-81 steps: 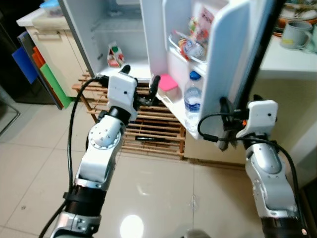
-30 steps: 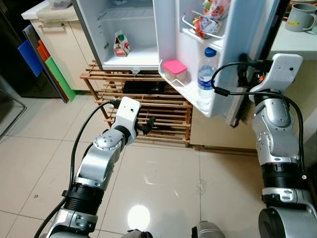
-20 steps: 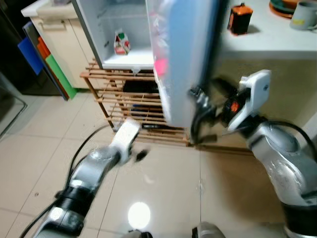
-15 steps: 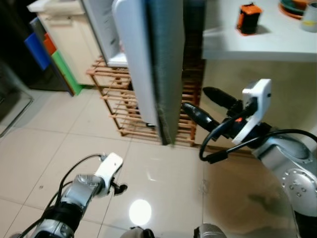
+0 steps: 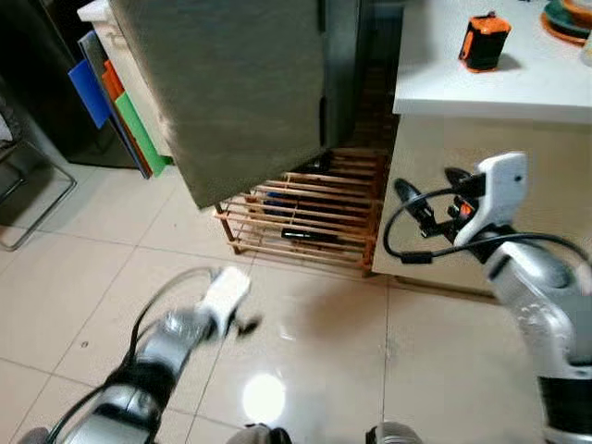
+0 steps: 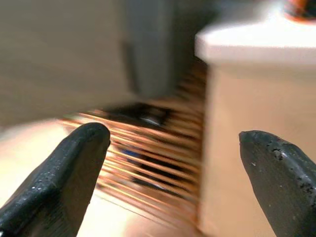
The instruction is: Restocking fridge
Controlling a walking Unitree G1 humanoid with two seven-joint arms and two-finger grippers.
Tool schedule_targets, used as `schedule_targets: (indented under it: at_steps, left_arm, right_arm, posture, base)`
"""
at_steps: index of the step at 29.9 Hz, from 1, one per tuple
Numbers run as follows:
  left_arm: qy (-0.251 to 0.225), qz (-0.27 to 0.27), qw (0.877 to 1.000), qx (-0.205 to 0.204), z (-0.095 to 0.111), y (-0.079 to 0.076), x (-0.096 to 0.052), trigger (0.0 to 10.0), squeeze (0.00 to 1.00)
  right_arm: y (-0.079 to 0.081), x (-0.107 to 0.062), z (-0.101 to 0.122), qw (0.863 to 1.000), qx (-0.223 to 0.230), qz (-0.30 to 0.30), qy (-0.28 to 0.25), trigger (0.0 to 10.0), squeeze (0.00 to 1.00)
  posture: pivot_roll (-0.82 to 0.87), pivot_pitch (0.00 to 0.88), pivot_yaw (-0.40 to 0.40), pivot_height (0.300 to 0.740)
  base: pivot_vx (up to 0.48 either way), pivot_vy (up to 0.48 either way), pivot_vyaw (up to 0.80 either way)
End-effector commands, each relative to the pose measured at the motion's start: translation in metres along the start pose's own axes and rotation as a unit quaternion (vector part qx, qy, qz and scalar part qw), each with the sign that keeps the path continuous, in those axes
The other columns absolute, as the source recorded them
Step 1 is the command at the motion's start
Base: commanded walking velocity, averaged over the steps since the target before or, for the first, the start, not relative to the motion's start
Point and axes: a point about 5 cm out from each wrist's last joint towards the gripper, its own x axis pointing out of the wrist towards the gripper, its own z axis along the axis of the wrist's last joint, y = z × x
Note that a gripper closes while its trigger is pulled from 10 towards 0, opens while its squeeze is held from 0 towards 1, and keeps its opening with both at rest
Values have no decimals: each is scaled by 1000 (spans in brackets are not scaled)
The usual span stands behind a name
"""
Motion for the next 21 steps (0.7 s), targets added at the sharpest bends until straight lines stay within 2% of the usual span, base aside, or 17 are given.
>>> schedule_targets:
  at_steps: [1,2,3,4,5,7,10,13,16,20,21]
  left_arm:
    - [-71,19,997,-25,29,0,-1,10000,0]
    - [-100,18,994,-36,42,-3,-2,10000,0]
    - [-100,18,994,-36,42,-3,-2,10000,0]
    - [-125,19,991,-43,53,-6,-4,10000,0]
    - [-155,27,986,-47,67,-11,-7,10000,0]
    - [-175,39,983,-40,73,-12,-9,10000,0]
    - [-203,64,976,-53,82,-7,-11,10000,0]
    - [-211,74,973,-63,86,-4,-12,10000,0]
    - [-249,97,957,-113,101,4,-14,10000,0]
    - [-280,104,949,-104,114,4,-20,10000,0]
    - [-291,105,947,-84,119,3,-23,10000,0]
  right_arm:
    - [3,1,-2,999,3,-29,-16,10000,0]
    - [4,2,-5,999,-8,-43,-17,10000,0]
    - [4,2,-5,999,-8,-43,-17,10000,0]
    - [5,3,-7,998,-10,-54,-18,10000,0]
    - [5,4,-10,997,5,-77,-25,10000,0]
    - [5,6,-11,995,7,-92,-31,10000,0]
    - [7,12,-7,994,-1,-100,-53,10000,0]
    - [8,16,-4,993,-10,-99,-64,10000,0]
    - [4,25,5,989,-4,-121,-86,10000,0]
    - [6,29,11,987,5,-123,-106,10000,0]
    - [9,30,13,987,1,-112,-115,10000,0]
  posture:
    - [-219,28,105,740]
    - [-220,31,103,740]
    - [-220,31,103,740]
    - [-220,32,102,740]
    - [-217,35,99,740]
    - [-216,36,97,740]
    - [-219,21,93,740]
    - [-219,11,94,740]
    - [-222,0,104,740]
    - [-220,0,109,740]
    - [-218,0,110,740]
  base:
    - [0,0,0]
    - [0,0,0]
    - [0,0,0]
    - [0,0,0]
    - [0,0,0]
    - [0,0,0]
    - [0,0,0]
    - [0,0,0]
    - [0,0,0]
    - [0,0,0]
    - [0,0,0]
